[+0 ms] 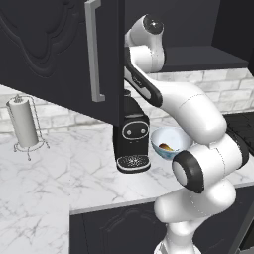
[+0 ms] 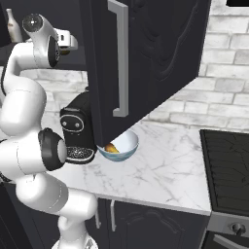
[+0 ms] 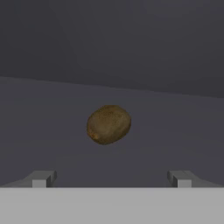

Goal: Open the cabinet. Pick the kiwi and pear from the cabinet and place them into the bowl. Then close the cabinet.

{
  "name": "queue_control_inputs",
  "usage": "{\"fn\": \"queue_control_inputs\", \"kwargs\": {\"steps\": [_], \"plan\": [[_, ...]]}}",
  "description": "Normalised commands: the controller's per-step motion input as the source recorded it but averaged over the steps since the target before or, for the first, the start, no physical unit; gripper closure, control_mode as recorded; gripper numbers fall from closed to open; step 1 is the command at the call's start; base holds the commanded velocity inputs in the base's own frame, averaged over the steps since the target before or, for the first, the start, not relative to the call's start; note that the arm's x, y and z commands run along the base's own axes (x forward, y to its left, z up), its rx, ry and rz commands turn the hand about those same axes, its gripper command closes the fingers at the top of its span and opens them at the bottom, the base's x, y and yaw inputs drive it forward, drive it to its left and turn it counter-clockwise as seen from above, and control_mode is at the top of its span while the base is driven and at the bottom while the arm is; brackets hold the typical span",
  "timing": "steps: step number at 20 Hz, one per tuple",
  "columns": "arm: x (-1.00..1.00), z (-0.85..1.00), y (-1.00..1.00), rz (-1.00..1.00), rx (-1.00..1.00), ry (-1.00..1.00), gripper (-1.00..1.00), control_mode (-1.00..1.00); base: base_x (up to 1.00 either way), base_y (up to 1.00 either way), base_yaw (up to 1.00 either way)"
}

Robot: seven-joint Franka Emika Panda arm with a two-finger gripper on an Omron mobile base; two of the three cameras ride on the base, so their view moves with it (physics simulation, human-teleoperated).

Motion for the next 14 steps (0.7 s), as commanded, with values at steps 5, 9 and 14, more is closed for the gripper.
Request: {"fn": "queue_control_inputs", "kwargs": {"steps": [5, 9, 14], "plan": [[0.24, 0.0, 0.11, 0.0, 0.02, 0.0, -1.0, -1.0, 0.0, 0.0, 0.0], [0.27, 0.0, 0.15, 0.0, 0.02, 0.0, -1.0, -1.0, 0.0, 0.0, 0.0], [0.24, -0.02, 0.09, 0.0, 0.03, 0.02, -1.0, -1.0, 0.0, 0.0, 0.0]]}}
